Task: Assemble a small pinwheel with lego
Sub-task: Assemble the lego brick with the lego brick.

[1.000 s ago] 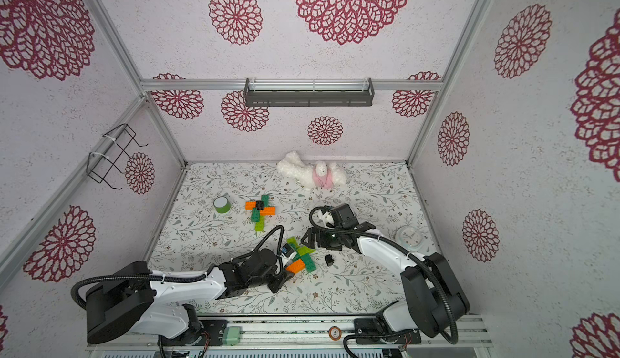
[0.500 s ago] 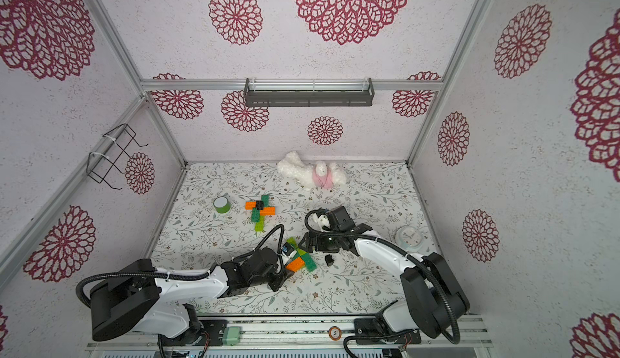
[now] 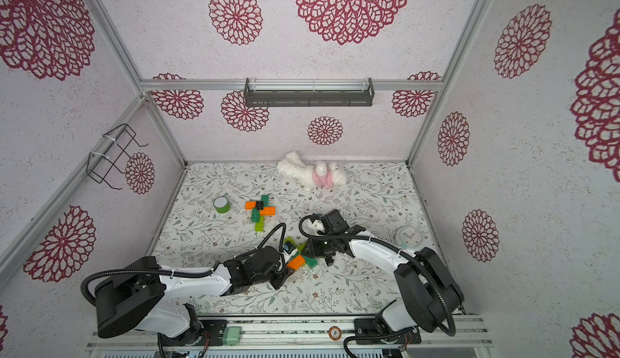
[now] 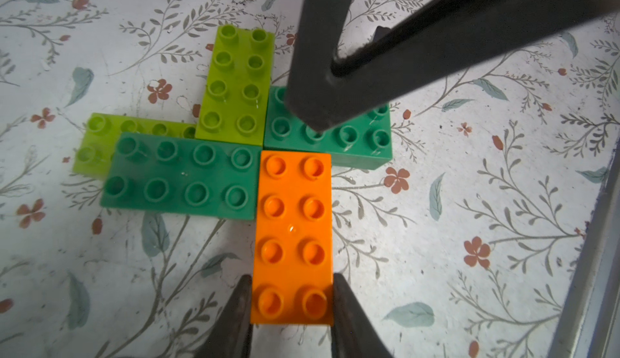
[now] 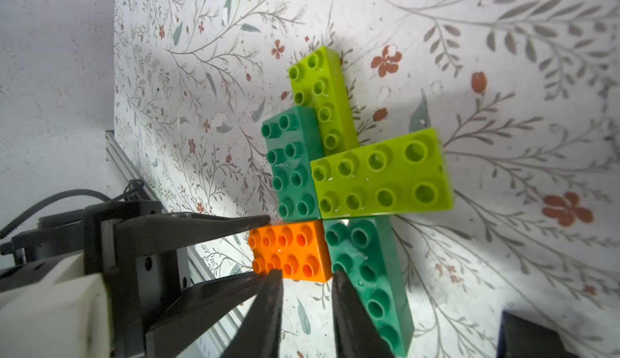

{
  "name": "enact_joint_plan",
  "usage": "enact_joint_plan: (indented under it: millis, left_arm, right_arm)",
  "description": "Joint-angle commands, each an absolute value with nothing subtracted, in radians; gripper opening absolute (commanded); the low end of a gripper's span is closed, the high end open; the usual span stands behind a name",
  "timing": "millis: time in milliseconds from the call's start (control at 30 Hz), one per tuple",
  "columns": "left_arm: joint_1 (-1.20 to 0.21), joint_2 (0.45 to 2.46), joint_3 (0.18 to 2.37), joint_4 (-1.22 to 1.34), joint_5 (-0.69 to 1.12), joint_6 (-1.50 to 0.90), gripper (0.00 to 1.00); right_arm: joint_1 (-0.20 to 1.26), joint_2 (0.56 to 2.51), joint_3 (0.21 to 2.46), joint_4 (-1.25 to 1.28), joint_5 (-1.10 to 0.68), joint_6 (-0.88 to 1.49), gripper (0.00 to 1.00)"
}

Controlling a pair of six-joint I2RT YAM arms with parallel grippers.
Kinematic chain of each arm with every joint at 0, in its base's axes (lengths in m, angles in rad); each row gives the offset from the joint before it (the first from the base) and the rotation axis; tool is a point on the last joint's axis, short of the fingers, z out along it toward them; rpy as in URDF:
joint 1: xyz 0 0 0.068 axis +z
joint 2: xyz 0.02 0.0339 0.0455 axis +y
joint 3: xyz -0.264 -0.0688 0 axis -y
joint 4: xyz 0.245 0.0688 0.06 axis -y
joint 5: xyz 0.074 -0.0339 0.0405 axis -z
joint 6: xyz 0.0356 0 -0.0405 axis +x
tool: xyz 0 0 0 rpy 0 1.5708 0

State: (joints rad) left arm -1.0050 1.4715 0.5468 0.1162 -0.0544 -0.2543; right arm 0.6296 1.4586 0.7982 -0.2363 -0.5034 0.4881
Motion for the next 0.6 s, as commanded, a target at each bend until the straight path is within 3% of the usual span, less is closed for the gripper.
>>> enact_joint_plan:
  millis: [0,167,567]
  left_arm:
    - [-0.999,1.487,0.581,0.086,-0.070,-0.251,0.12]
    - [-1.003,1.491,0.584,0.082,-0.077,-0.247,0.12]
    - [-1.012,1.511,0.606,0.066,-0.082,-0.236,0.12]
  right_arm:
    - [0.642,1.473,0.822,-0.226,-0.538,0.478,0.20]
    - [0.650,1.485,0.823,-0.212,-0.558,0.484,0.13]
    - [0.662,1.527,0.823,-0.176,-0.581,0.497,0.12]
